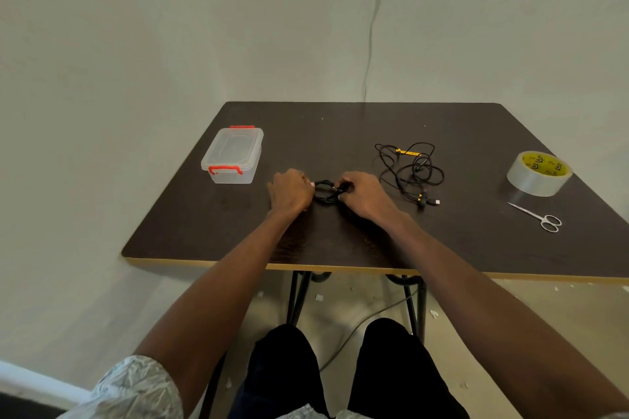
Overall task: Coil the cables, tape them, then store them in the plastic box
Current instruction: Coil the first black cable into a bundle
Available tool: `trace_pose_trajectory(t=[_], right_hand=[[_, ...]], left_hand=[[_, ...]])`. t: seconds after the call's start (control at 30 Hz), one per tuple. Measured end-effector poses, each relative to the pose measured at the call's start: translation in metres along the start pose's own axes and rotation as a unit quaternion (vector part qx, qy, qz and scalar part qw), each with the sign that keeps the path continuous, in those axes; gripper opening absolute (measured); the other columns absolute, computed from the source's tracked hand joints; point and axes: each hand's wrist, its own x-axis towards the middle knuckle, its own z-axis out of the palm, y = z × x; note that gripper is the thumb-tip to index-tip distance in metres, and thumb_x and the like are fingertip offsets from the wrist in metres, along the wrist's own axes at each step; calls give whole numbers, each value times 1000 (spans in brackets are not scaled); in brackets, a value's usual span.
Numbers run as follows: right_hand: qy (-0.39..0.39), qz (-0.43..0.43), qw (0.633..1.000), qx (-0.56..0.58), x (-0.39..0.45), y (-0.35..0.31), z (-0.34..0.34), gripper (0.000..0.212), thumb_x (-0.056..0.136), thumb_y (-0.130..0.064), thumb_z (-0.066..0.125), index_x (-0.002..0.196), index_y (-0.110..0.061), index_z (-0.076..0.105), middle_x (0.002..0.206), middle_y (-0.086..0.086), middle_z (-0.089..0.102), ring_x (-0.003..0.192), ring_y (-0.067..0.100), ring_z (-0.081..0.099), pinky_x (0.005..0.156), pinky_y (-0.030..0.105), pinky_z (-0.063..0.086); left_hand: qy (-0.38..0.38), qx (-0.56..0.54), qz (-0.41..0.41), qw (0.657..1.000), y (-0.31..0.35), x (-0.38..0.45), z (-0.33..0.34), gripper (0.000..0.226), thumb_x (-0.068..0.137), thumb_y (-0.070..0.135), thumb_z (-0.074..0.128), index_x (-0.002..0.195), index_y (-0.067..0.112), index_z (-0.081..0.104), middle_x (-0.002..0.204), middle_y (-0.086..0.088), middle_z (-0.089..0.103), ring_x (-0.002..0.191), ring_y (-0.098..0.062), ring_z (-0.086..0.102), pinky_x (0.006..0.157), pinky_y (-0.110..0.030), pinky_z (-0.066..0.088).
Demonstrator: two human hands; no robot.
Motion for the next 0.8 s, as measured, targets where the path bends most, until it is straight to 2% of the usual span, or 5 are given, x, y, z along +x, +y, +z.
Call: trace_pose_trajectory(t=[0.1,0.23,0.47,0.67,0.8], right_hand=[[-12,-10,1000,5,-2,2,0,27,86,-9,68,113,-14,70,111,5,68,96,14,57,83,21,40],[2,-39,999,-17,-4,-1,4,28,91,-24,66,116,-14,69,112,8,67,102,23,61,88,31,47],[44,-1,999,14,-4,-11,6,5,88,-19,68,87,-17,72,83,-5,64,78,9,58,67,20,39],[1,34,998,44,12,-7,-14,10,82,-4,67,83,-12,73,73,-4,64,67,6,57,51,2,34],[-30,-1,999,-15,13,-4,-12,11,87,-17,67,91,-12,76,87,2,71,82,14,63,65,18,38]], left_hand=[[27,-34,19,999,-9,-2,4,15,90,26,60,82,19,70,86,-1,69,88,-19,62,92,-47,47],[59,-79,34,995,-15,-1,6,17,89,27,63,76,19,70,79,2,70,80,-18,63,86,-45,50],[32,-63,78,994,-19,-2,6,19,83,42,70,83,23,69,75,9,63,84,-14,60,94,-44,43],[32,-69,72,995,-18,2,6,11,84,31,70,87,21,73,74,11,62,83,-13,60,94,-46,44],[54,-68,60,994,-15,5,6,11,84,29,69,85,19,72,77,5,65,83,-19,63,87,-43,49]])
